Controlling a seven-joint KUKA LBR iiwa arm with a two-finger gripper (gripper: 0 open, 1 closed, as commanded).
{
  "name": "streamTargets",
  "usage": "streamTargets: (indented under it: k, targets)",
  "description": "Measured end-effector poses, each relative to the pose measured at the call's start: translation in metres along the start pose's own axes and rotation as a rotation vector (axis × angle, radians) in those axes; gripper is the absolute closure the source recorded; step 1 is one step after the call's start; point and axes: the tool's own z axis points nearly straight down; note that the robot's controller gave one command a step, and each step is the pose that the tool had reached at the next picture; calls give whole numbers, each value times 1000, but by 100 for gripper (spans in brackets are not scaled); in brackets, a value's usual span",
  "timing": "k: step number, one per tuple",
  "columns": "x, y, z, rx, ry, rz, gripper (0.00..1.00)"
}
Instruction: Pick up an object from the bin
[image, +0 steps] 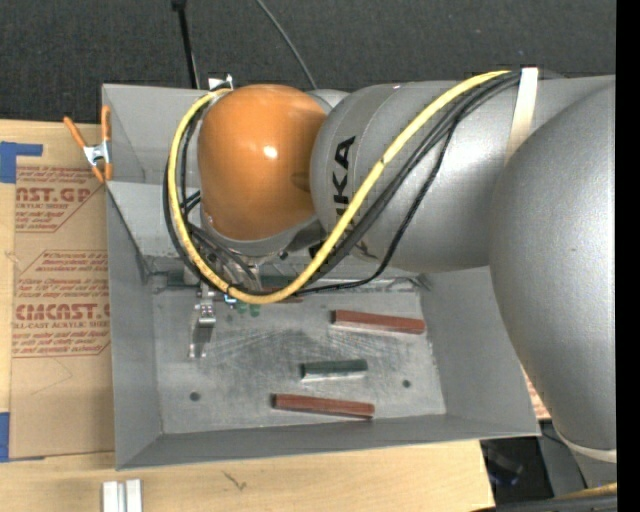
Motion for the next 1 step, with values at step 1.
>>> streamTargets:
  k: [1]
  targets:
    - [-2, -1, -5, -2, -7, 2, 0]
